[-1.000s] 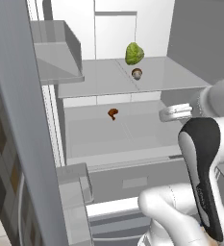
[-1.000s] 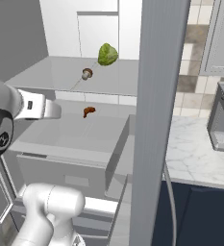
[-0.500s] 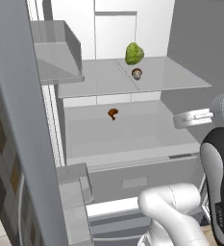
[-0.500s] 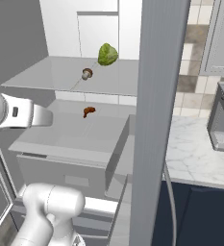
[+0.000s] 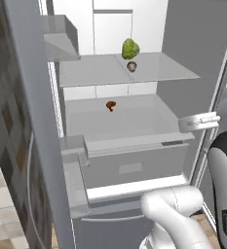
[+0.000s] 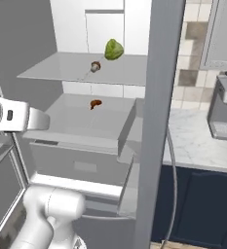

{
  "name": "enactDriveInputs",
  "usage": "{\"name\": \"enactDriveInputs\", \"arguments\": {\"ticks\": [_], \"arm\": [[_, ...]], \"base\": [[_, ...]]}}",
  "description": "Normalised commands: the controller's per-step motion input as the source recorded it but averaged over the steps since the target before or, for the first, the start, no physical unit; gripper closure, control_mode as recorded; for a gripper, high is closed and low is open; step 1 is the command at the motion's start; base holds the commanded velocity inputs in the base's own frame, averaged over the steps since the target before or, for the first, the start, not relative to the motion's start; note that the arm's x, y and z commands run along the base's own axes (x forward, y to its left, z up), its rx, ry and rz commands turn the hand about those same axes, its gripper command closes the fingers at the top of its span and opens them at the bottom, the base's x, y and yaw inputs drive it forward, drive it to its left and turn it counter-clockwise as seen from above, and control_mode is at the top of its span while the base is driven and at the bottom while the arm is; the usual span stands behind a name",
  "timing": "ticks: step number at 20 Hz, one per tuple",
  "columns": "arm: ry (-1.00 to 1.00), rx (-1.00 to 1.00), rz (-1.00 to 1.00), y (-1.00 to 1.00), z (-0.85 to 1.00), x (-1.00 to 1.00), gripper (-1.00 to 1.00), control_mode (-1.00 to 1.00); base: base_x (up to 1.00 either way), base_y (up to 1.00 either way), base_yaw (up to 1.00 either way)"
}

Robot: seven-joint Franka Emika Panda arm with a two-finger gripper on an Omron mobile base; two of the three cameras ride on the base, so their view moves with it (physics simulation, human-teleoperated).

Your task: Transport the chicken drumstick and mushroom to the fridge. Place the chicken drumstick on the rack containing meat and place the mushroom on the rack containing the vegetable, ensuring meats and vegetables are on different racks.

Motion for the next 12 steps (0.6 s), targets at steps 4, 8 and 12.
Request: {"name": "enactDriveInputs", "arguments": {"ticks": [4, 8, 12], "arm": [[0.00, 0.00, 0.00, 0.00, 0.00, 0.00, -1.00, 1.00], [0.00, 0.00, 0.00, 0.00, 0.00, 0.00, -1.00, 1.00], [0.00, 0.00, 0.00, 0.00, 0.00, 0.00, -1.00, 1.00]], "base": [[-1.00, 0.35, 0.00], [-1.00, 0.60, -0.02], [-1.00, 0.68, -0.03]]}}
